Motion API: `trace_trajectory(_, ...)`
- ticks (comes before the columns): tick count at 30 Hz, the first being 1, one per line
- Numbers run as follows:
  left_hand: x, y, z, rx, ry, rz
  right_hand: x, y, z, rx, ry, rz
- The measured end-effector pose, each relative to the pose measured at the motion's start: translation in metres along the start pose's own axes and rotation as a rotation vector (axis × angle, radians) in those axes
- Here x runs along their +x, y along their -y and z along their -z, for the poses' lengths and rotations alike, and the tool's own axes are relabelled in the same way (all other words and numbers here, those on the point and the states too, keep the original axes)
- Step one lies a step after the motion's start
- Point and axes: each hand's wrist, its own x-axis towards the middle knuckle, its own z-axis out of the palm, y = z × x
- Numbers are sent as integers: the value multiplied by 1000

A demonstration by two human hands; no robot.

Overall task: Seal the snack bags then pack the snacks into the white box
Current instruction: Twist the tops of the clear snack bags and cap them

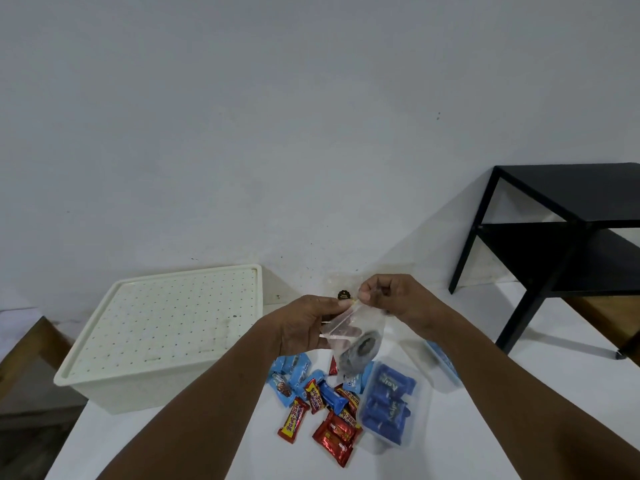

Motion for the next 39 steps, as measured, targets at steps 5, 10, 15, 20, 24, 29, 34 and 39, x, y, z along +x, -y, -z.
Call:
trace_trajectory(5, 9, 3, -8, 42, -36, -43, 4, 0, 6, -66, -94, 37)
trace_trajectory(10, 22, 5, -14, 113, -151, -127, 6, -12, 8, -61, -199, 27)
trace_trajectory(15, 38, 12, -16, 166, -293, -265, 13, -25, -7, 207, -483, -150)
trace_trajectory(20, 54, 20, -19, 287, -362, -352, 11, -22, -15, 441, -330, -275)
trace_trajectory(24, 57, 24, -17, 319, -403, -358, 16, -31, -8, 516, -315, -243)
trace_trajectory(29, 65, 28, -12, 610, -500, -433, 18, -41, -12, 520, -365, -258)
trace_trajectory(34, 61, 31, -15, 701, -441, -509, 25, -46, -9, 505, -498, -265)
trace_trajectory(39, 68, 35, -11, 763, -481, -562, 36, -45, -3, 499, -578, -309)
